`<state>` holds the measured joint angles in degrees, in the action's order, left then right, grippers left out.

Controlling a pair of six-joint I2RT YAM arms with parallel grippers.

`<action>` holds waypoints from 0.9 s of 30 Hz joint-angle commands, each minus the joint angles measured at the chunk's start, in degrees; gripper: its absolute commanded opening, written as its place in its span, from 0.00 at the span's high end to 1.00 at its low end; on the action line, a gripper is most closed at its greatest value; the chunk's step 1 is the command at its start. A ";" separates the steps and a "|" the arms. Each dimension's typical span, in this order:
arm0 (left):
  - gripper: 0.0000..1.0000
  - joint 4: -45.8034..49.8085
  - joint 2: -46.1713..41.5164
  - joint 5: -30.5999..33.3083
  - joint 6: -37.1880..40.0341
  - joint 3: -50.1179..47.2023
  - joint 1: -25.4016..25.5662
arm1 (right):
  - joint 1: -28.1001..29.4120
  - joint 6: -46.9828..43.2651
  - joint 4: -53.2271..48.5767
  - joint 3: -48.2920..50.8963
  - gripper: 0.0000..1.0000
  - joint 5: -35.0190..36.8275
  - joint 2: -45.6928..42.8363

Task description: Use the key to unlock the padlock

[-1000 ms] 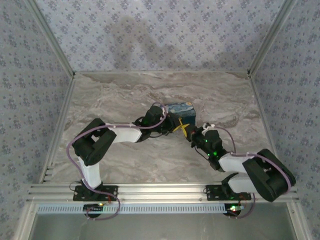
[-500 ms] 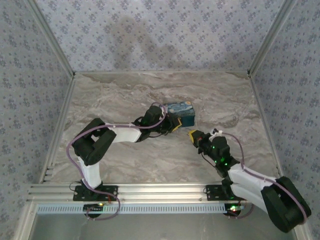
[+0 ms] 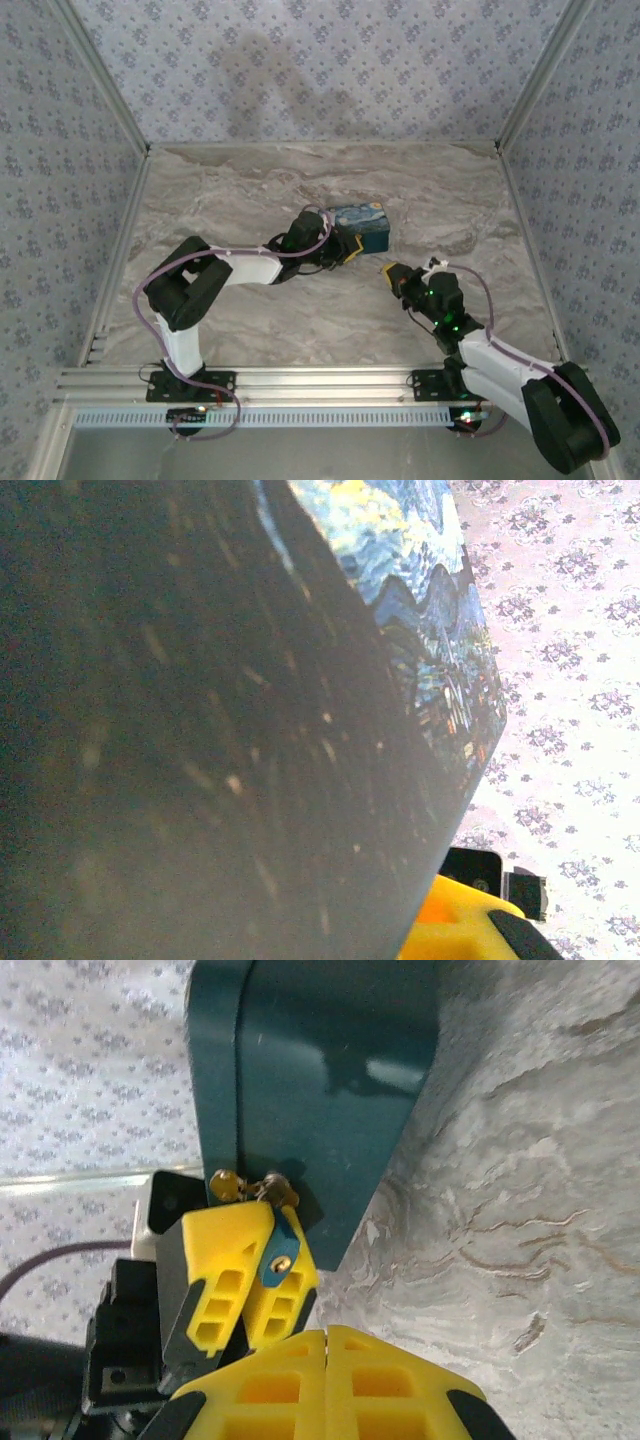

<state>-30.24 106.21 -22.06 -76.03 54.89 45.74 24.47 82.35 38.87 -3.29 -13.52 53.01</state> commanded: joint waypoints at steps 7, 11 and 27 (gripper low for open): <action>0.84 -3.77 -0.83 -0.63 0.77 -0.31 -0.44 | -2.05 -11.09 11.86 -4.84 1.00 -14.15 1.70; 0.84 -4.17 -1.00 -0.67 0.73 -0.53 -0.62 | -2.29 -15.97 9.82 -7.57 1.00 -18.79 -0.71; 0.83 1.97 0.30 0.78 6.38 -2.39 -0.43 | -4.21 -17.95 5.74 -9.09 1.00 -23.07 -3.93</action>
<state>-30.81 106.21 -21.91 -72.88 53.19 45.39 20.71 66.32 46.72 -10.35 -34.85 50.41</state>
